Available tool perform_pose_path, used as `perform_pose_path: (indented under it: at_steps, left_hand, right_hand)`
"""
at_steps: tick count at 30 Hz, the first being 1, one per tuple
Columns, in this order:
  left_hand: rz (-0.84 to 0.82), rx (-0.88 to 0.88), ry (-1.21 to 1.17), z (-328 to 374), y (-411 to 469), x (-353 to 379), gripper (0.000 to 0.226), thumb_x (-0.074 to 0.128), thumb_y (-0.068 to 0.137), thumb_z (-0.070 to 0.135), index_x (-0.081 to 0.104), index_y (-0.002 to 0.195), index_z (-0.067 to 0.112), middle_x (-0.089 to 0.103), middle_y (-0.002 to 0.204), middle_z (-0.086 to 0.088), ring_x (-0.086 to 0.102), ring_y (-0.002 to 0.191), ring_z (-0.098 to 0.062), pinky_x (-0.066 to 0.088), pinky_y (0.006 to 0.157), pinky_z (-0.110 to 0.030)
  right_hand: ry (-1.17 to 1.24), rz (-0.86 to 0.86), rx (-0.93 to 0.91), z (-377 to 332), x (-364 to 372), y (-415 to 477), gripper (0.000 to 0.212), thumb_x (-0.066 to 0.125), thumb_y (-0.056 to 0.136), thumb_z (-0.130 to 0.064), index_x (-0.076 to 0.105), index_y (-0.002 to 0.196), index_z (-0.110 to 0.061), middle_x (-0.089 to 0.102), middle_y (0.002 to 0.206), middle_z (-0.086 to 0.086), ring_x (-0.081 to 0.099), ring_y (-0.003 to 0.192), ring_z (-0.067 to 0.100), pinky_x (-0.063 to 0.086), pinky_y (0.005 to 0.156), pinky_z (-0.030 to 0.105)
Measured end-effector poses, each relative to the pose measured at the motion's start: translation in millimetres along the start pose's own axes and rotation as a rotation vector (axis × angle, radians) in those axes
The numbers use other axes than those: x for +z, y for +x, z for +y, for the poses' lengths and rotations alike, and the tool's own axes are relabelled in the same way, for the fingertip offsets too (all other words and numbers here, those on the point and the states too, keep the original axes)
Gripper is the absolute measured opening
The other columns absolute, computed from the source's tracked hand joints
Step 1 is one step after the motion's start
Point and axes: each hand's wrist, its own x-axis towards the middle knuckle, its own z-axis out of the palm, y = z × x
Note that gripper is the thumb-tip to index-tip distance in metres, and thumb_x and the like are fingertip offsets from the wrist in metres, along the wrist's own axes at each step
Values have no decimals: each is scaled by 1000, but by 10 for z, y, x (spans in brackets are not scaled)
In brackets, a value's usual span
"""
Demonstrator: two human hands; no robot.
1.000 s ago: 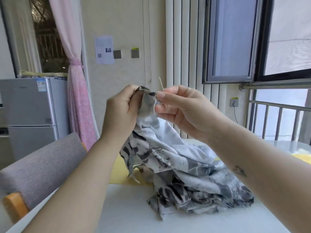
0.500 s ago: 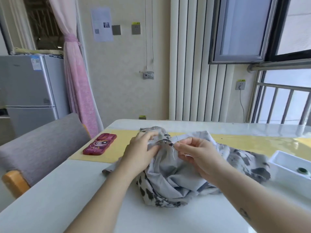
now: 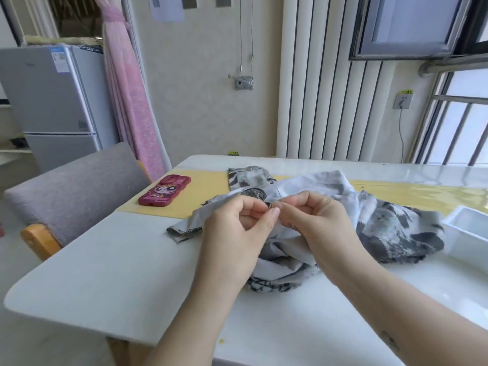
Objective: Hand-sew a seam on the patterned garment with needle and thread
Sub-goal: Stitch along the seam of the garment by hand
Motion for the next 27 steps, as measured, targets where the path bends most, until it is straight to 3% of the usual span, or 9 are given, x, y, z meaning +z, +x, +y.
perform_pose_path:
  at_steps: [9, 14, 17, 21, 24, 27]
  left_hand:
    - [-43, 9, 62, -8, -31, -3, 15, 67, 87, 14, 65, 75, 23, 70, 67, 11, 66, 65, -4, 52, 68, -18]
    - [-257, -327, -335, 27, 31, -85, 17, 58, 92, 12, 63, 76, 18, 64, 67, 7, 63, 69, -7, 53, 68, -24]
    - [-265, -460, -545, 52, 67, -123, 21, 56, 90, 9, 61, 72, 17, 61, 64, 3, 61, 62, -8, 52, 61, -21]
    - [-318, -544, -697, 63, 95, -160, 5, 64, 69, 16, 60, 67, 18, 56, 65, 2, 59, 59, -9, 51, 56, -20]
    - [-343, -579, -714, 29, 98, -182, 8, 65, 67, 18, 58, 72, 18, 55, 67, 2, 58, 60, -9, 51, 54, -20]
    - [-343, -564, -715, 6, 77, -194, 7, 65, 69, 18, 59, 74, 17, 57, 67, 2, 58, 61, -8, 49, 53, -18]
  right_hand:
    - [-62, 1, -14, 10, -61, -41, 16, 75, 76, -11, 63, 67, -15, 66, 57, -5, 60, 57, 3, 46, 62, 17]
    - [-134, -27, -70, -20, -59, -53, 16, 76, 76, -11, 64, 66, -16, 70, 65, -1, 63, 62, 7, 48, 62, 14]
    - [-159, -42, -73, -35, -42, -54, 16, 76, 76, -13, 64, 66, -17, 72, 68, 1, 62, 64, 9, 48, 64, 18]
    - [-176, -41, -77, -49, -12, -54, 15, 76, 77, -13, 65, 67, -16, 73, 73, 8, 63, 69, 15, 48, 69, 28]
    - [-194, -35, -82, -49, -6, -64, 14, 76, 77, -12, 65, 69, -14, 73, 77, 13, 64, 71, 22, 51, 73, 37]
    - [-226, -31, -101, -54, -12, -83, 14, 76, 77, -12, 65, 69, -13, 72, 76, 13, 65, 70, 21, 51, 68, 30]
